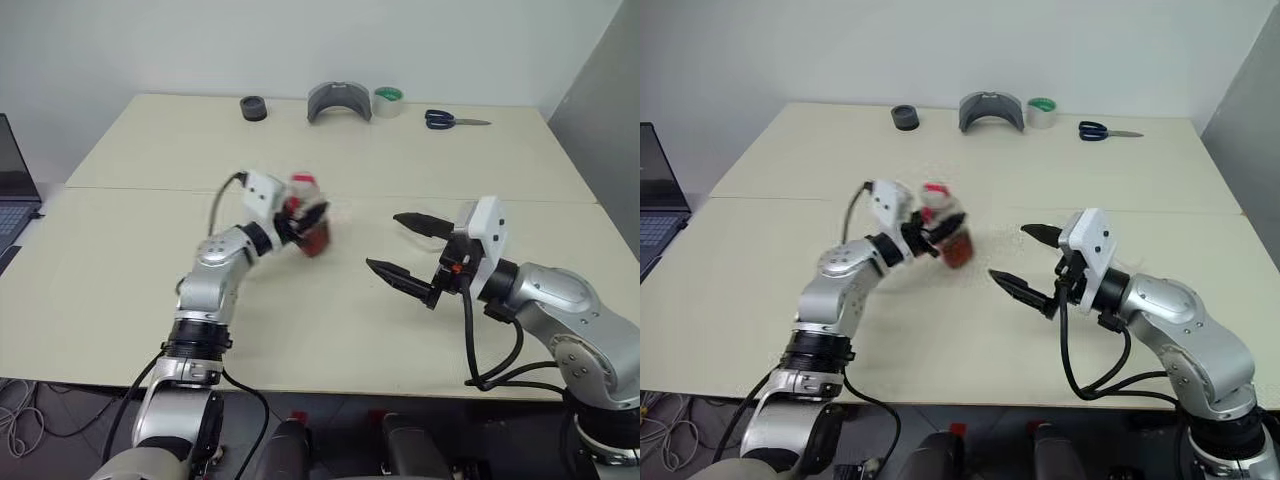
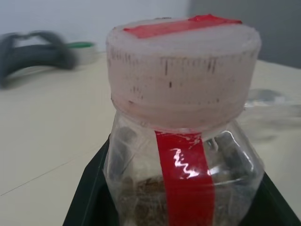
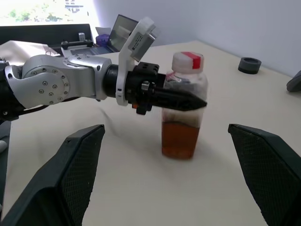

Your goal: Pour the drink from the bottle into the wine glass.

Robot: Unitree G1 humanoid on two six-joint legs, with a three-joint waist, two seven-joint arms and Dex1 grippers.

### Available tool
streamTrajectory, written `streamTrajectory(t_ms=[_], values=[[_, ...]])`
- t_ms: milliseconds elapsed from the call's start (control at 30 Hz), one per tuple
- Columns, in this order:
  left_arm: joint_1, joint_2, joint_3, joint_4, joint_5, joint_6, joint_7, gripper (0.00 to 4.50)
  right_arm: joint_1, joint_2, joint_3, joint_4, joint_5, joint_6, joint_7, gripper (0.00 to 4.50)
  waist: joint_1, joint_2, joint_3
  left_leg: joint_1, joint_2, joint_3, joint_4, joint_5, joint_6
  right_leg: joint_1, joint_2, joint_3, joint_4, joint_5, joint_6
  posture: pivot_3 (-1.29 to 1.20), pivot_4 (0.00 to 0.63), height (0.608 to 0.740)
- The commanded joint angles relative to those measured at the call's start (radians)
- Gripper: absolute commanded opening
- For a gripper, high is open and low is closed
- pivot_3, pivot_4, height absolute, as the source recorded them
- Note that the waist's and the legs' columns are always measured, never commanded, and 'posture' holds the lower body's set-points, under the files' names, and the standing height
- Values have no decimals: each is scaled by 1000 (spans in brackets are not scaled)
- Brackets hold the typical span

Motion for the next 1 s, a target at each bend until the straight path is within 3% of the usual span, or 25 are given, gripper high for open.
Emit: streamTrajectory(t_ms=[33, 333, 967, 1000], values=[[-17, 23, -65, -79, -33, -5, -159, 1797, -46, 11, -35, -65, 34, 74, -92, 4500, -7, 0, 0, 1, 0, 0, 0, 0, 0, 0, 1, 0, 0, 0, 0, 0, 150, 740], [-104, 21, -166, -1, -12, -52, -392, 1797, -187, 108, 27, -57, 13, 191, -277, 4500, -9, 1, 0, 1, 1, 0, 0, 0, 0, 0, 2, 1, 1, 0, 0, 0, 150, 740], [-145, 6, -153, 57, 0, -70, -425, 1797, -200, 179, 115, -1, -72, 196, -311, 4500, -5, 1, 0, 0, 1, 0, -1, 0, 1, -1, 2, 1, 0, 0, 0, 0, 150, 740], [-144, 6, -153, 55, -1, -70, -424, 1797, -202, 182, 115, 4, -75, 196, -310, 4316, -5, 1, 0, 0, 1, 0, -1, 0, 1, -1, 2, 1, 1, 0, 0, 0, 150, 740]])
